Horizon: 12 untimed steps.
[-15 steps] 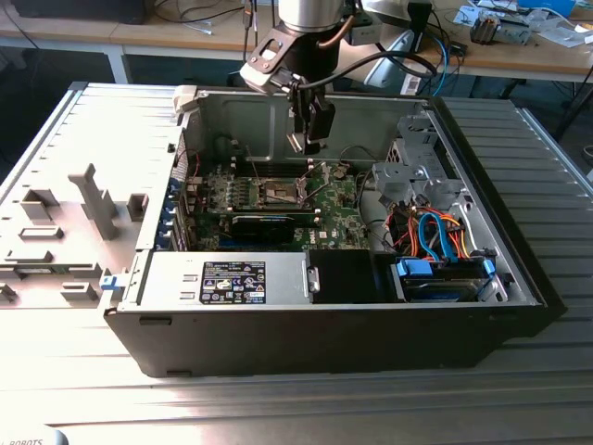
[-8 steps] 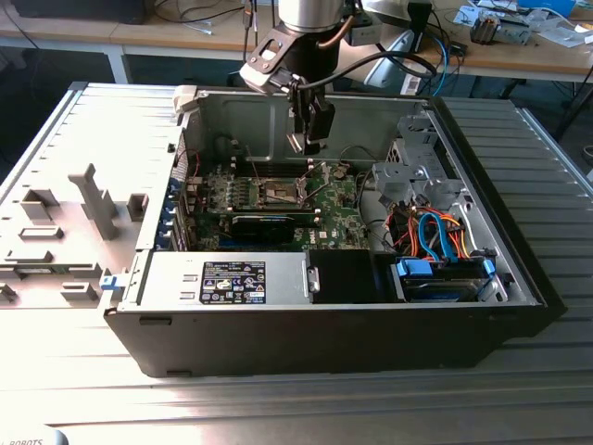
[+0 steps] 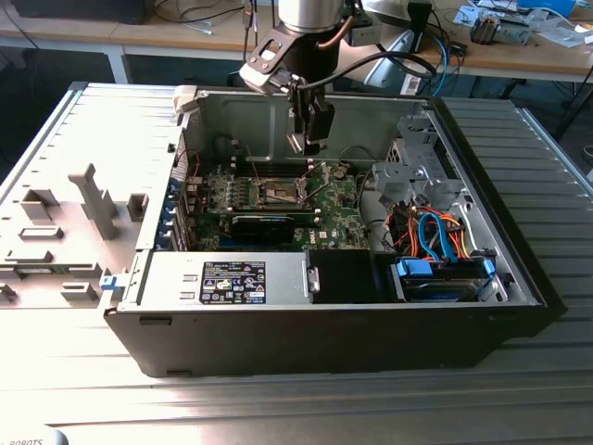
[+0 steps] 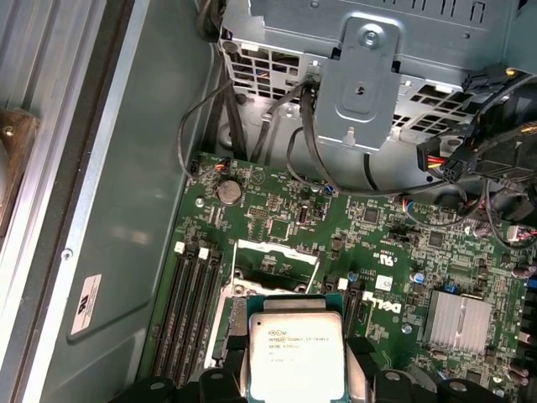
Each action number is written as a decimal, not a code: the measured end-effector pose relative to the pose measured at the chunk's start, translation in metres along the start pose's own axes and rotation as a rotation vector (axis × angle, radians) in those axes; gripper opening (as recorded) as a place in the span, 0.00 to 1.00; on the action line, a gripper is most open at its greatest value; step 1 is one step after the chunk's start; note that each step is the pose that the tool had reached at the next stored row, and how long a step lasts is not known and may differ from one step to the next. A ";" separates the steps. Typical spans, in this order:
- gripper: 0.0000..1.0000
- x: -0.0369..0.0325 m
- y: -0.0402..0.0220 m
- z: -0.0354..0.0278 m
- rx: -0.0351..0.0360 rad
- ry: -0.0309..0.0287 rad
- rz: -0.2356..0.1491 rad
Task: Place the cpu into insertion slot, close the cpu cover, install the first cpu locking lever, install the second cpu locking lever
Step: 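Place the cpu into insertion slot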
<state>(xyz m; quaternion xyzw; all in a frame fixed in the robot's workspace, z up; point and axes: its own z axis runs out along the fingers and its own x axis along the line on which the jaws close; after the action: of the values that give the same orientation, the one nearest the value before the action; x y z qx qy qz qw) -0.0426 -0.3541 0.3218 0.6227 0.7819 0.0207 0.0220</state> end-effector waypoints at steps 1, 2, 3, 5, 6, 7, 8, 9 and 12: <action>0.54 0.0000 0.0000 0.0001 0.0000 -0.0002 0.001; 0.54 0.0000 0.0000 0.0001 0.0001 -0.0004 0.002; 0.54 0.0000 0.0000 0.0002 0.0001 -0.0005 0.003; 0.54 0.0000 0.0000 0.0003 0.0002 -0.0009 0.005; 0.54 0.0000 0.0000 0.0003 0.0002 -0.0010 0.006; 0.54 0.0000 0.0000 0.0004 0.0002 -0.0011 0.007; 0.54 0.0000 0.0000 0.0005 0.0003 -0.0013 0.008; 0.54 0.0000 0.0000 0.0005 0.0003 -0.0015 0.009; 0.54 0.0000 0.0000 0.0006 0.0004 -0.0018 0.011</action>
<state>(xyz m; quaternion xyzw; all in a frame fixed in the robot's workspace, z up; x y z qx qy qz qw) -0.0426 -0.3541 0.3212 0.6272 0.7783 0.0201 0.0225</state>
